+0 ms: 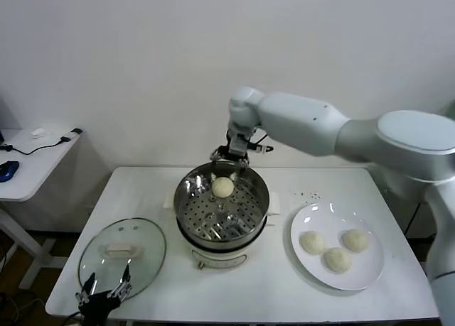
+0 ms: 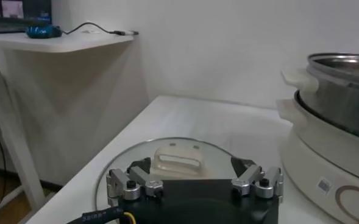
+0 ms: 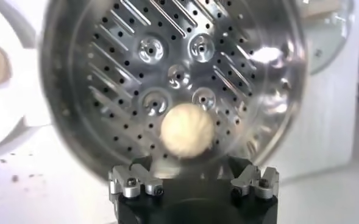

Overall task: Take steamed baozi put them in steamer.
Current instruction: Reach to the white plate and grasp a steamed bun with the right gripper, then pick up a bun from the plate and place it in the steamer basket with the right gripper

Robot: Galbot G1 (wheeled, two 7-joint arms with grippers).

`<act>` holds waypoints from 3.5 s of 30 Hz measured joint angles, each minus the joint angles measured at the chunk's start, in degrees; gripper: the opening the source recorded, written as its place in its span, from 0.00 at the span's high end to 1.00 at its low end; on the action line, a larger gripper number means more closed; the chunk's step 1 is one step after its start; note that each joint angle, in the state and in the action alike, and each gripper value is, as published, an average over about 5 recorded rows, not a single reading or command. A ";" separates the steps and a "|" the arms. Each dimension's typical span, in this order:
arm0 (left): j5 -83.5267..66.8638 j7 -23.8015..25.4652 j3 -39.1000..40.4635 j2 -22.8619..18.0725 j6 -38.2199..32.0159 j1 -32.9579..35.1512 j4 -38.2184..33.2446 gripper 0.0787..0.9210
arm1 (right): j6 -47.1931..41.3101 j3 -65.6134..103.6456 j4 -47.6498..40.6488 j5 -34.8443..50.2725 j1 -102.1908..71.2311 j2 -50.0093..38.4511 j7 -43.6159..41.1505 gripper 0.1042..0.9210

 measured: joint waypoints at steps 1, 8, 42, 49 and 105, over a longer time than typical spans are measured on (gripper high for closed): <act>0.07 0.01 -0.06 0.01 -0.01 -0.11 0.00 0.12 | -1.19 -1.35 0.56 2.30 1.54 -1.29 -0.35 0.12; 0.41 0.04 -0.25 0.31 -0.36 -0.66 0.13 0.12 | -12.43 -12.76 7.93 14.73 11.11 -12.72 -1.12 0.12; 0.64 0.18 -0.86 -0.02 -1.23 -0.96 0.55 0.12 | -51.64 -18.59 29.11 24.60 -6.28 -34.72 17.11 0.12; 0.77 0.20 -0.69 -0.16 -1.53 -1.31 1.43 0.12 | -53.00 -15.07 26.87 23.38 -11.22 -34.45 18.62 0.12; 1.49 0.29 1.99 -0.01 -1.53 -1.18 -0.09 0.12 | -52.72 -14.81 30.30 49.16 22.57 -16.53 7.54 0.36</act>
